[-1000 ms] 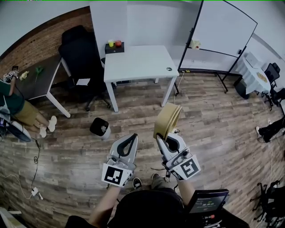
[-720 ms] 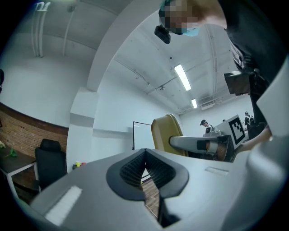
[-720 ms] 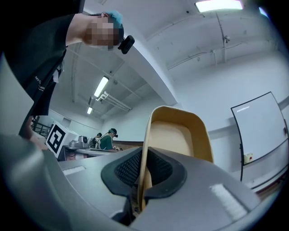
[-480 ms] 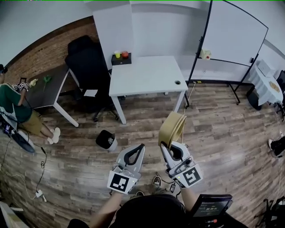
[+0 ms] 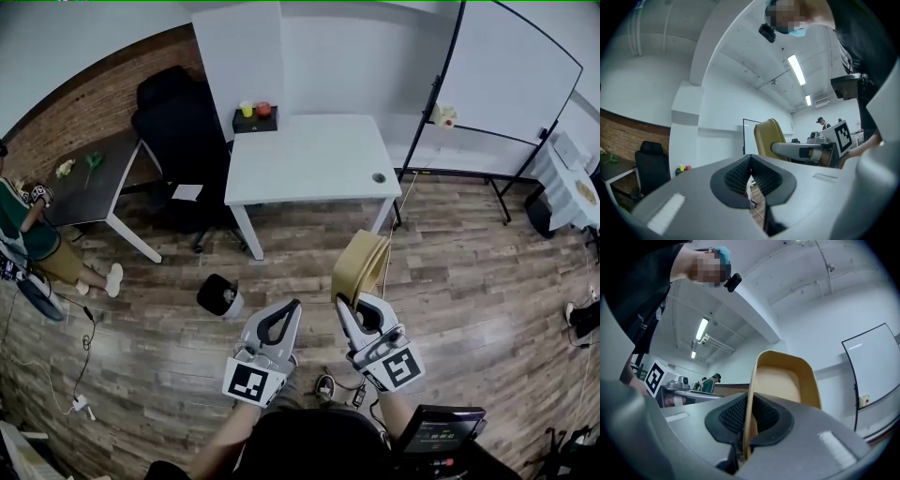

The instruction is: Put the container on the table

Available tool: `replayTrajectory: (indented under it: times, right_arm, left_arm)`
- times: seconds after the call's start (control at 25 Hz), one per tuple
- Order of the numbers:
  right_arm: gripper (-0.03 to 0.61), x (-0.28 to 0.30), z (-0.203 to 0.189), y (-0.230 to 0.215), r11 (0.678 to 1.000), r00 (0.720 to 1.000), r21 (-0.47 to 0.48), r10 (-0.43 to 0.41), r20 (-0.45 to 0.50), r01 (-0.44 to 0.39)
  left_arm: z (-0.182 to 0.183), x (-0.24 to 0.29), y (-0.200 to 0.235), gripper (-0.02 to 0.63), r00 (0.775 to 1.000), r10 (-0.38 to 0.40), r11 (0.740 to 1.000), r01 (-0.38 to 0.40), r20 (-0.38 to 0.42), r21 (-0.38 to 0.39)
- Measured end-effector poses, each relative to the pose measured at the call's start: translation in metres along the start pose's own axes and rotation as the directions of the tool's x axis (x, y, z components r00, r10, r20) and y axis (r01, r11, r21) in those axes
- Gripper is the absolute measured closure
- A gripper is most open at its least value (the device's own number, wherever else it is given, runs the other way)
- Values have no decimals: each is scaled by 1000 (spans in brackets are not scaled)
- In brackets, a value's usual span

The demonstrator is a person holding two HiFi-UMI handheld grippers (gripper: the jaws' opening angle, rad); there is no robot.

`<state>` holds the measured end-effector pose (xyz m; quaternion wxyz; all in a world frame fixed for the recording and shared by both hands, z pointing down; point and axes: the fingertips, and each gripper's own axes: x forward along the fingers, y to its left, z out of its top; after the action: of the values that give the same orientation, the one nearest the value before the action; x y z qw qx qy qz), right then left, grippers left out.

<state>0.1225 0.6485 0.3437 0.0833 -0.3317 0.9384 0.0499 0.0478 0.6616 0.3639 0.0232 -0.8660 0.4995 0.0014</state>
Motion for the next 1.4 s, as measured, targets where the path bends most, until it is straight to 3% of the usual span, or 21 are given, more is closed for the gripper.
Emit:
replayTrajectory:
  times: [0.4, 0.76, 1.04, 1.2, 1.4]
  right_arm:
    - [545, 96, -4, -12, 999, 999, -41, -32, -13, 31]
    - [545, 146, -24, -43, 997, 996, -49, -68, -51, 65]
    - [545, 169, -42, -106, 997, 996, -29, -76, -36, 75]
    - [545, 185, -50, -157, 998, 998, 2, -66, -23, 66]
    - [545, 207, -52, -220, 999, 1000, 29, -29, -10, 30]
  left_arm:
    - [-3, 36, 93, 612, 999, -46, 998, 47, 16, -44]
    - [-17, 76, 143, 612, 997, -80, 994, 81, 13, -79]
    - [-31, 142, 159, 612, 996, -89, 994, 87, -15, -63]
    - [-35, 190, 170, 612, 999, -52, 998, 52, -5, -38]
    - [-30, 253, 176, 612, 998, -36, 999, 35, -48, -17]
